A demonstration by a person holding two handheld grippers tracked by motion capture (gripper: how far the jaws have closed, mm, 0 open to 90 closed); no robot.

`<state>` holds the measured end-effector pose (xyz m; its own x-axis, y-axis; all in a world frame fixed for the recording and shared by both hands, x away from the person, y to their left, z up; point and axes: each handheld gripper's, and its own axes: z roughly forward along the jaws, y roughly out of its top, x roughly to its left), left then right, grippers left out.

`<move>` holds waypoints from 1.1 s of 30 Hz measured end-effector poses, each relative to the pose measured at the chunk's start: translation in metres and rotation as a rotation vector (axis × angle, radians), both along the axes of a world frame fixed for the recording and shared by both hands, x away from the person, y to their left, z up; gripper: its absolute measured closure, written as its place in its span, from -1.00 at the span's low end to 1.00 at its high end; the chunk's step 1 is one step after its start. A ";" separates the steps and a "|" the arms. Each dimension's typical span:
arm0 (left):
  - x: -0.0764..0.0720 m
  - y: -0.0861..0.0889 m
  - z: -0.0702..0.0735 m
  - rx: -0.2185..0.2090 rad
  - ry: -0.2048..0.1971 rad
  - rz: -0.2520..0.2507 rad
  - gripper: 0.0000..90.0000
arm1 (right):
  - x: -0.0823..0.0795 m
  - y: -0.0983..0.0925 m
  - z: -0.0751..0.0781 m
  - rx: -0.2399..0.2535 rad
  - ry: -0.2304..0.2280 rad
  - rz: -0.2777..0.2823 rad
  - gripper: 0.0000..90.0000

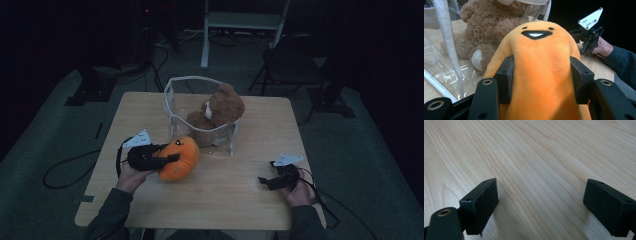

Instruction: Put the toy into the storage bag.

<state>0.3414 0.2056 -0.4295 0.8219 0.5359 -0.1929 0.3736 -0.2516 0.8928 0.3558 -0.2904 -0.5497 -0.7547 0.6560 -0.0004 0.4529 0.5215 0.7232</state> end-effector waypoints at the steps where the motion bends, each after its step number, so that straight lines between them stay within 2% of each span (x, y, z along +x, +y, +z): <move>1: 0.000 0.001 0.001 0.000 0.000 0.001 0.06 | 0.000 0.000 0.000 0.000 0.000 0.000 -0.74; 33: 0.003 0.009 0.023 -0.024 -0.048 0.022 0.06 | 0.000 0.000 0.000 0.002 -0.002 0.001 -0.74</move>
<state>0.3443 0.2149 -0.4065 0.8184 0.5499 -0.1665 0.3356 -0.2223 0.9154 0.3559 -0.2904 -0.5498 -0.7551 0.6556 -0.0007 0.4511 0.5204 0.7251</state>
